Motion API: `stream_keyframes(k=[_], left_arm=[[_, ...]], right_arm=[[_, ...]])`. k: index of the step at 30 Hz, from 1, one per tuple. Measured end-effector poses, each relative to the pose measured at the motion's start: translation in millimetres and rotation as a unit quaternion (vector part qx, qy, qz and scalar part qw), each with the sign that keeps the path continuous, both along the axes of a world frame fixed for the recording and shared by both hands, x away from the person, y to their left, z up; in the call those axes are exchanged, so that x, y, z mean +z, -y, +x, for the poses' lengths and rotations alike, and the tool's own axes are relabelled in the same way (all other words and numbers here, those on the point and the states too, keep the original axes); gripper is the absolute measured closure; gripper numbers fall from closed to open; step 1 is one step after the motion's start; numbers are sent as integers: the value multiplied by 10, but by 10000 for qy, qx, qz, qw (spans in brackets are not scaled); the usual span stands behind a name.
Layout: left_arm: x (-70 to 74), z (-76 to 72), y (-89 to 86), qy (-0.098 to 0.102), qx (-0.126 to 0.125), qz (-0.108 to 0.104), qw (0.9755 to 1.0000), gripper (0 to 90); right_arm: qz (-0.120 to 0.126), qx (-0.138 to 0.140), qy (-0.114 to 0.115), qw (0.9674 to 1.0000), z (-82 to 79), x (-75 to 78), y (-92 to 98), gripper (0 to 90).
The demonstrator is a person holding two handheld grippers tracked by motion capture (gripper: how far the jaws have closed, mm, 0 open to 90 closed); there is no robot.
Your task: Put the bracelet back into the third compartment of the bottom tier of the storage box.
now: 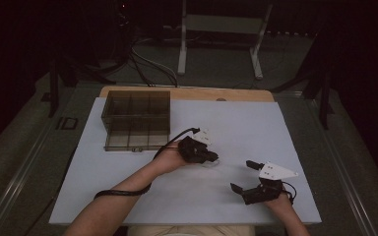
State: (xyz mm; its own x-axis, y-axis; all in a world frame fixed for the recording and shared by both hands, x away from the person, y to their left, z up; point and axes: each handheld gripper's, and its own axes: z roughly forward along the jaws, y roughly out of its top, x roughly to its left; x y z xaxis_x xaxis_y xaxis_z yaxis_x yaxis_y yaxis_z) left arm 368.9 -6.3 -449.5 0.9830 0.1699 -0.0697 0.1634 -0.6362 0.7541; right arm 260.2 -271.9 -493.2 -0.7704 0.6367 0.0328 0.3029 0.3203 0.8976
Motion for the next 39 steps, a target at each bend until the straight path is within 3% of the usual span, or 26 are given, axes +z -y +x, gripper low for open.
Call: stream_keyframes(k=[23,39], left_arm=[[270,57,-235,144,222,-85,9996,885],[428,109,-428,230,418,-19,9989,885]], right_arm=[[6,-12,7,10000,-7,6,4,0],[15,-9,-1,10000,-4,3,-2,0]])
